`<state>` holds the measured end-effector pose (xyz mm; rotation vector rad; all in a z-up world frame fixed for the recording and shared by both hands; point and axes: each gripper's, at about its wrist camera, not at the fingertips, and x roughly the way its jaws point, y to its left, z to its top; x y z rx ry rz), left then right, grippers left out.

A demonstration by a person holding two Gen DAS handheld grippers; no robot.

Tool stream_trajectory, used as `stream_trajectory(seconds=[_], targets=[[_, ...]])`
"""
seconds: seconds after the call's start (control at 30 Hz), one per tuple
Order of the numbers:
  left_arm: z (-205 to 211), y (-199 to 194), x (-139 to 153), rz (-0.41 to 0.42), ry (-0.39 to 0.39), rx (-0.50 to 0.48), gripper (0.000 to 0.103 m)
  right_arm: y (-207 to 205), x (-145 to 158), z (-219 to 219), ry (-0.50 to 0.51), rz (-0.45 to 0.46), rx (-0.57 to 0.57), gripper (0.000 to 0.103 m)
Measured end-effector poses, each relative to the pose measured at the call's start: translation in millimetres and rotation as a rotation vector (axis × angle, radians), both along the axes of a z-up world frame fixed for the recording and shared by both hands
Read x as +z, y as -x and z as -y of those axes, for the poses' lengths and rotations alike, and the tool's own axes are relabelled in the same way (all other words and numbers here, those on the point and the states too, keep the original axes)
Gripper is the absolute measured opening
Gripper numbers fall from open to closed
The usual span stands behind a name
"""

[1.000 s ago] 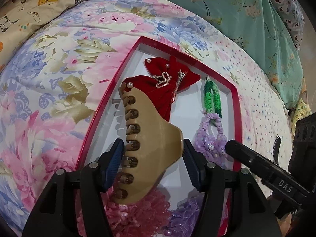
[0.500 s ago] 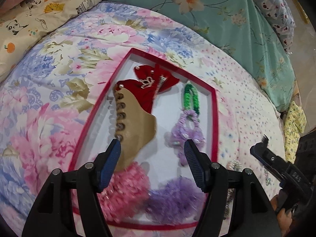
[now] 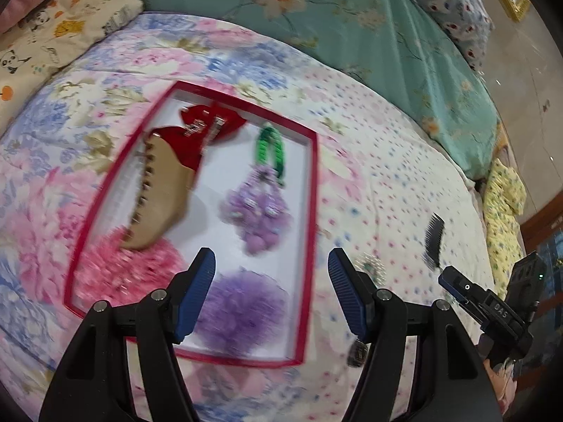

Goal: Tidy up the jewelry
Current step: 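Move both open tools back toward the pearl bracelet and black comb, then grasp the pearl bracelet with the left tool while the right tool grasps the black comb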

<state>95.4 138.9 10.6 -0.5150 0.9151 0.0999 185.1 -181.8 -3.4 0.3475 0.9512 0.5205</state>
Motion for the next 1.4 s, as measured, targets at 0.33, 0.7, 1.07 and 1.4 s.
stream_trajectory(seconds=[0.33,0.7,1.07,1.4], targets=[[61,-3,-8,-0.035,0.009,-0.116,0.066,17,-11,61,-0.005,-0.019,-0.115,0.048],[106,-7,-16,-0.075,-0.013,-0.204,0.066,21,-10,75,-0.03,-0.015,-0.13,0.048],[135,-26,-28,-0.088,-0.037,-0.274,0.066,12,-12,82,-0.013,-0.024,-0.129,0.049],[167,-64,-49,-0.097,-0.061,-0.373,0.064,-40,-23,93,0.076,-0.039,-0.18,0.049]])
